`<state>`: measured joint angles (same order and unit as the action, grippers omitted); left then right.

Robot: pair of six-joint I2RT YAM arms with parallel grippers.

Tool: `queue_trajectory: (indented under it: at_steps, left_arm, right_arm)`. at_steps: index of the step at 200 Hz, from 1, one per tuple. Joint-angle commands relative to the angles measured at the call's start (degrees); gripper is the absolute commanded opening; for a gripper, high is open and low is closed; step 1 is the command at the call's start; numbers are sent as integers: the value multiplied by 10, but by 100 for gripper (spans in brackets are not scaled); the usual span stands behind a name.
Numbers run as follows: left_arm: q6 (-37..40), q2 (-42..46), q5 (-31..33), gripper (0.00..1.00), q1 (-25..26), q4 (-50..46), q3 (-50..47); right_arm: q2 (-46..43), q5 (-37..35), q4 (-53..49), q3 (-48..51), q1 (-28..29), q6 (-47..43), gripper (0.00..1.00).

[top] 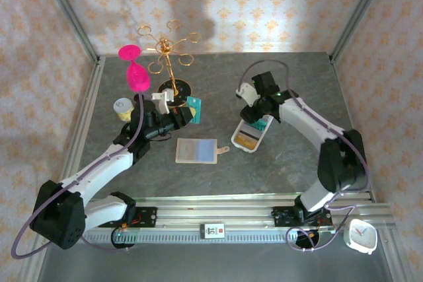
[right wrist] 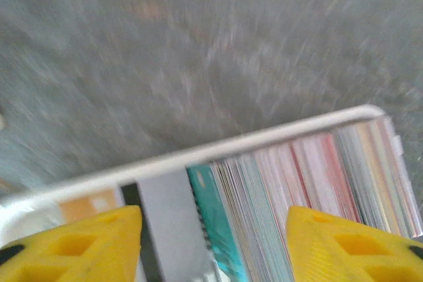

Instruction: Put the credit cards into the card holder

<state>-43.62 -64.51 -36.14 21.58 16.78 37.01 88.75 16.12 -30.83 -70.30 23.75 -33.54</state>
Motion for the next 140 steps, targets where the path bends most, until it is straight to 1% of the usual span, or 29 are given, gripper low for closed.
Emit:
queue_trajectory:
  at_steps: [1,21,31,37,44,55,76,96,117,140]
  left_arm:
    - [-12,18,-27,0,-4,54,-5]
    - [-46,22,-45,0,-4,98,-14]
    - [-71,22,-56,0,-4,136,-23]
    - [-87,23,-61,0,-4,158,-29]
    - [-105,23,-64,0,-3,182,-35]
    - [-134,23,-70,0,-3,229,-47]
    - [-174,23,-74,0,5,305,-69]
    - [-202,23,-73,0,12,346,-81]
    - [-216,23,-78,0,24,369,-87]
    - [-219,26,-81,0,34,366,-89]
  right_arm:
    - [-71,119,77,-12,7,222,63]
    - [-95,231,168,16,6,432,61]
    - [-103,280,242,44,11,543,59]
    - [-108,295,278,61,20,603,58]
    - [-113,297,305,73,32,642,58]
    - [-121,286,337,89,59,676,58]
    - [-129,266,376,111,109,708,63]
    - [-131,255,393,137,117,747,63]
    - [-142,257,476,179,128,801,62]
    - [-150,245,525,196,138,824,56]
